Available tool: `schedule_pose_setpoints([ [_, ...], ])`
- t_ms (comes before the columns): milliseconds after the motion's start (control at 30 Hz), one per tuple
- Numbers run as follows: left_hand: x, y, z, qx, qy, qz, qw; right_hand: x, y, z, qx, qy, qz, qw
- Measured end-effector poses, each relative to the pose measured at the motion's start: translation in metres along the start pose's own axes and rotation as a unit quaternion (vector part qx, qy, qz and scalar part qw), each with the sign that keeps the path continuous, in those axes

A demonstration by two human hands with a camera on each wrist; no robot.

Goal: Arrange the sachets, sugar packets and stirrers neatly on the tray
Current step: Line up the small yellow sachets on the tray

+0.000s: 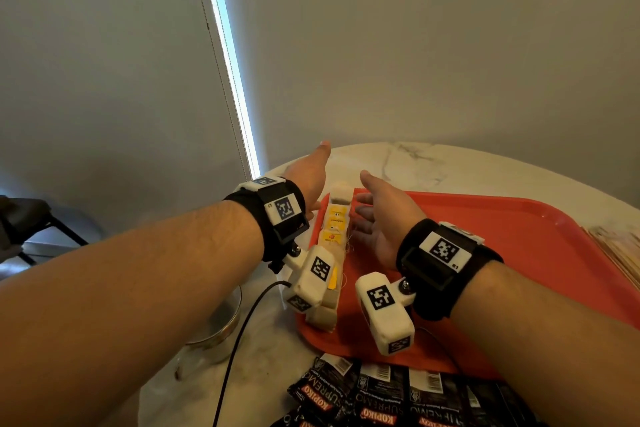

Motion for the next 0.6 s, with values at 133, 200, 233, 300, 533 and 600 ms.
schedule_pose_setpoints([
  [133,0.008,-0.003,0.001,0.003,0.009,0.003,1.0,0.008,0.009,0.005,-0.004,-0.027,0.012,1.0],
  [200,0.011,-0.005,-0.001,-0.003,0.02,0.009,1.0,0.013,0.013,0.006,-0.007,-0.036,0.019,0.999],
  [233,0.013,-0.007,-0.003,-0.005,0.029,0.01,1.0,0.016,0.015,0.006,-0.01,-0.036,0.023,0.999],
  [300,0.015,-0.009,-0.007,-0.008,0.045,0.012,0.999,0.021,0.018,0.004,-0.018,-0.034,0.025,0.999],
  [533,0.028,-0.008,-0.011,-0.011,0.06,0.015,0.998,0.034,0.014,-0.009,-0.025,-0.001,0.007,1.0],
  [600,0.03,-0.007,-0.012,-0.01,0.063,0.014,0.998,0.038,0.013,-0.008,-0.022,-0.007,0.012,1.0],
])
Point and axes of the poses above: each hand's wrist, its own x-axis towards the middle knuckle, its own z-axis out of the back of the hand, y = z × x, the point moved 8 cm from there along x, towards the middle knuckle, and after that the axes turned 3 degrees about -x, right-handed, at the moved point
